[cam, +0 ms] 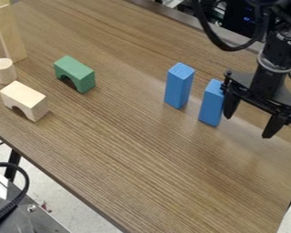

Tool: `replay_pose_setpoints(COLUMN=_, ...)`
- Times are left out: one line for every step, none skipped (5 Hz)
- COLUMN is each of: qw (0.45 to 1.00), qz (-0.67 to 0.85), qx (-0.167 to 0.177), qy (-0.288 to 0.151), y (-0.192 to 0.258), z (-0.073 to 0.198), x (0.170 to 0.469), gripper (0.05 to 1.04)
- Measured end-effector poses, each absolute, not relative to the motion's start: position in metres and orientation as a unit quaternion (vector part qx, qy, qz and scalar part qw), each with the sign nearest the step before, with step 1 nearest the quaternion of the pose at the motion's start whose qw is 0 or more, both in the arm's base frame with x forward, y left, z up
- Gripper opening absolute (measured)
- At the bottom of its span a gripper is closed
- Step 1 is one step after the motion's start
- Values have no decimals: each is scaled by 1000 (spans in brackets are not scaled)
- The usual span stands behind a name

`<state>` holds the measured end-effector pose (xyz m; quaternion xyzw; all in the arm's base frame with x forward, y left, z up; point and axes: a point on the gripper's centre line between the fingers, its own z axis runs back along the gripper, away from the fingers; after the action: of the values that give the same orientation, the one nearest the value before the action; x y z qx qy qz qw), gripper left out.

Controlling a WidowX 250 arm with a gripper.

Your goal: Put the cube to the other cube

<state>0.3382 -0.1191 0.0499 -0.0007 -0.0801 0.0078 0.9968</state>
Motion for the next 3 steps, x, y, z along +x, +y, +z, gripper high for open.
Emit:
replay_pose_setpoints(qw=997, qz=10, qx=3, qy=-77, y=-117, z=47, x=339, gripper=998)
replay_pose_setpoints(qw=997, qz=12, qx=4, qy=-76, y=-116, z=46, x=340, gripper=998)
replay_pose_setpoints(qw=997, qz=21, qx=3, qy=-79, y=-112, z=46, x=343, gripper=998)
